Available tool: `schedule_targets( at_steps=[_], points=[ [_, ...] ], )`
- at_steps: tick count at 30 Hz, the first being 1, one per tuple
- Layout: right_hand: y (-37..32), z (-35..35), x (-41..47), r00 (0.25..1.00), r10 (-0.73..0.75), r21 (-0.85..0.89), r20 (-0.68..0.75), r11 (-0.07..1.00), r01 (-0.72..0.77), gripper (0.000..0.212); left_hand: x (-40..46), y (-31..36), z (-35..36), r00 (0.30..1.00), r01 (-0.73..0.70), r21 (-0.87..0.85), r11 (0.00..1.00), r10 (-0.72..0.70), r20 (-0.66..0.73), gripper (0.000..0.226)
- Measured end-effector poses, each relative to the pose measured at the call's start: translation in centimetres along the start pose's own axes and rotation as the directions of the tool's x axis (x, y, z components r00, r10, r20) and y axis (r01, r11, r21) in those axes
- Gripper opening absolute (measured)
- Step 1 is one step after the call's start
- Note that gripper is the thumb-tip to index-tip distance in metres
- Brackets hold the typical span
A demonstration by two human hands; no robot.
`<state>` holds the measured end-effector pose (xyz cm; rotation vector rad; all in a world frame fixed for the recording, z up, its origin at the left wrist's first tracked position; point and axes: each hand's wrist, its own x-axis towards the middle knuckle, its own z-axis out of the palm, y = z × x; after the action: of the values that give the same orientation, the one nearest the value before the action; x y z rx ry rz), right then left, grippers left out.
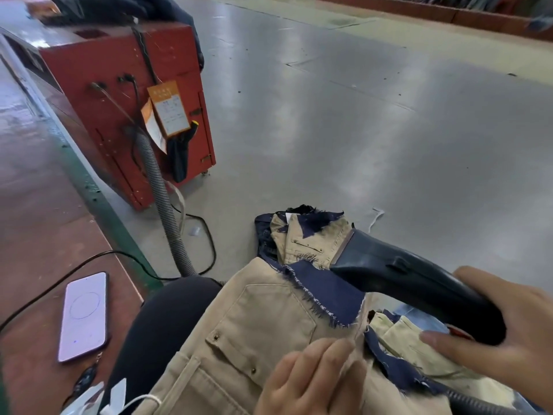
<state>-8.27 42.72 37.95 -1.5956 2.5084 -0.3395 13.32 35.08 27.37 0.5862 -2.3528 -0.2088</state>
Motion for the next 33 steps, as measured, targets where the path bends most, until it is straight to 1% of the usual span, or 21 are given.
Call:
schedule_targets(
  at_steps=[2,4,8,11,14,17,19,21,22,25,27,29,30,31,33],
  points=[
    [-0.1,0.2,0.2,1.0,-0.009,-0.005,-0.001,1.0,0.009,0.058,-0.3,0.0,-0.2,0.996,0.012,-0.01,1.0,-0.011,0.086,0.022],
    [-0.2,0.2,0.3,1.0,-0.007,0.0,0.015,1.0,0.007,0.057,-0.7,-0.1,-0.3,0.987,0.008,-0.018,1.0,-0.005,0.163,0.034],
    [-0.4,0.3,0.4,0.998,-0.008,0.017,0.063,1.0,0.007,0.062,-0.8,-0.1,-0.4,0.981,0.032,-0.049,0.998,-0.022,0.191,0.037],
    [-0.7,-0.3,0.5,0.997,-0.014,0.014,0.075,1.0,0.013,0.062,-0.8,0.2,-0.3,0.978,0.048,-0.029,0.998,-0.041,0.206,0.043],
    [-1.3,-1.1,0.5,0.997,-0.006,0.001,0.078,1.0,0.006,0.063,-0.7,0.2,-0.3,0.975,0.048,-0.012,0.999,-0.044,0.216,0.04],
    [-1.5,-1.9,0.6,0.99,0.016,-0.017,0.139,1.0,-0.014,0.069,-1.0,0.3,-0.2,0.976,0.035,0.015,0.999,-0.038,0.214,0.042],
    [-1.6,-2.3,0.6,0.981,0.023,-0.043,0.19,0.999,-0.015,0.061,-1.3,0.4,-0.2,0.977,0.026,0.034,0.999,-0.033,0.212,0.045],
    [-1.8,-2.1,0.5,0.97,0.007,-0.081,0.244,0.997,0.013,0.049,-1.4,0.5,-0.2,0.977,0.023,0.039,0.999,-0.031,0.21,0.041],
    [-2.0,-1.9,0.5,0.963,0.001,-0.1,0.27,0.995,0.027,0.046,-1.4,0.6,-0.2,0.977,0.026,0.037,0.999,-0.033,0.209,0.04],
    [-2.7,-1.2,0.8,0.933,0.026,-0.182,0.358,0.982,0.042,0.049,-1.5,0.8,-0.2,0.981,0.019,0.06,0.998,-0.03,0.19,0.043],
    [-3.5,-0.7,1.1,0.91,0.03,-0.244,0.413,0.966,0.079,0.049,-1.8,0.8,0.1,0.987,0.006,0.064,0.998,-0.016,0.157,0.039],
    [-4.3,0.0,1.4,0.9,0.016,-0.289,0.435,0.95,0.123,0.043,-2.0,0.7,0.3,0.99,0.0,0.056,0.998,-0.008,0.142,0.038],
    [-4.8,0.3,1.6,0.9,0.017,-0.306,0.436,0.943,0.13,0.036,-2.1,0.7,0.4,0.989,-0.004,0.055,0.998,-0.004,0.144,0.041],
    [-5.2,0.6,1.9,0.901,0.028,-0.33,0.434,0.935,0.13,0.029,-2.2,0.6,0.5,0.989,-0.008,0.056,0.998,-0.001,0.148,0.044],
    [-6.1,0.9,2.8,0.899,0.05,-0.354,0.436,0.928,0.12,0.022,-2.4,0.4,0.5,0.988,-0.007,0.038,0.999,0.001,0.156,0.045]
  ],
)
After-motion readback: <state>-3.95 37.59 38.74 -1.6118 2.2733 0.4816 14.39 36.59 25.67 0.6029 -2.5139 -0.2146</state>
